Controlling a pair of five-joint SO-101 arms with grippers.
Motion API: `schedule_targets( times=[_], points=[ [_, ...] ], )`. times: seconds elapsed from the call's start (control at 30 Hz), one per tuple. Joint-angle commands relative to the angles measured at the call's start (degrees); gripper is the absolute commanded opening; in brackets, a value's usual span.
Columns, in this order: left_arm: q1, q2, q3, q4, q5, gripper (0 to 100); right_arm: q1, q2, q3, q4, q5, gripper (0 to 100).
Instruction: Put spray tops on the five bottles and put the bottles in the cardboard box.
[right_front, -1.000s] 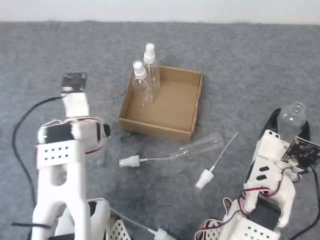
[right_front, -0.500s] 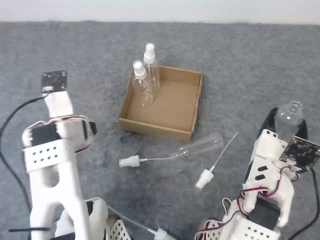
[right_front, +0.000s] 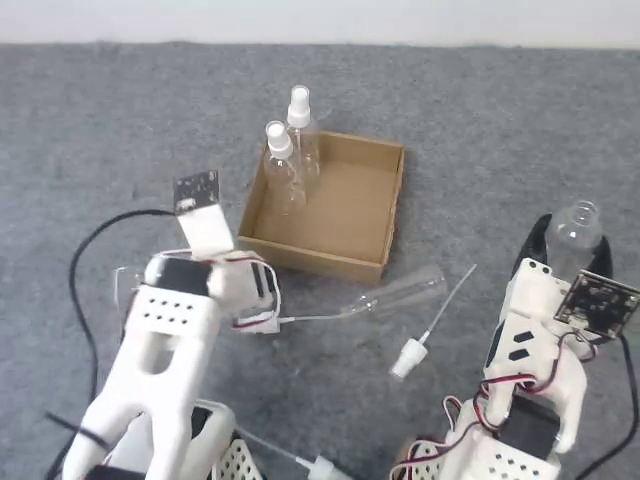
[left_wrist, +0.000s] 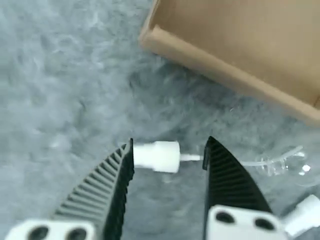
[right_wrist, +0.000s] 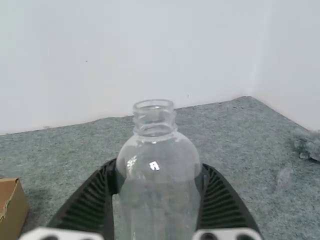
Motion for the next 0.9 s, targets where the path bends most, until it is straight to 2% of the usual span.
schedule_targets(
  times=[0.0,0.1,0.13,0.33,0.63,0.73,0.87],
  points=[
    [4.22,-1.67,3.03,-2.99,11.25,21,-0.66,-0.13,0.0,-0.92,1.58,3.8],
    [5.36,-1.67,4.09,-3.6,21.71,23,-0.66,-0.13,0.0,-0.92,1.67,3.8],
    [5.71,-1.67,4.09,-3.6,23.03,25,-0.66,-0.13,0.0,-0.92,1.67,3.8],
    [5.89,-1.58,4.53,-3.08,23.12,38,-0.66,-0.13,0.0,-0.92,1.67,3.8],
    [5.89,-0.26,5.14,-3.08,23.12,38,-0.66,-0.13,0.0,-0.92,1.67,3.8],
    [5.8,5.8,3.56,-2.81,23.12,38,-0.66,-0.13,0.0,-0.92,1.67,3.8],
    [5.27,16.7,-4.88,3.87,23.12,38,-0.66,-0.13,0.0,-0.92,1.67,3.8]
  ],
)
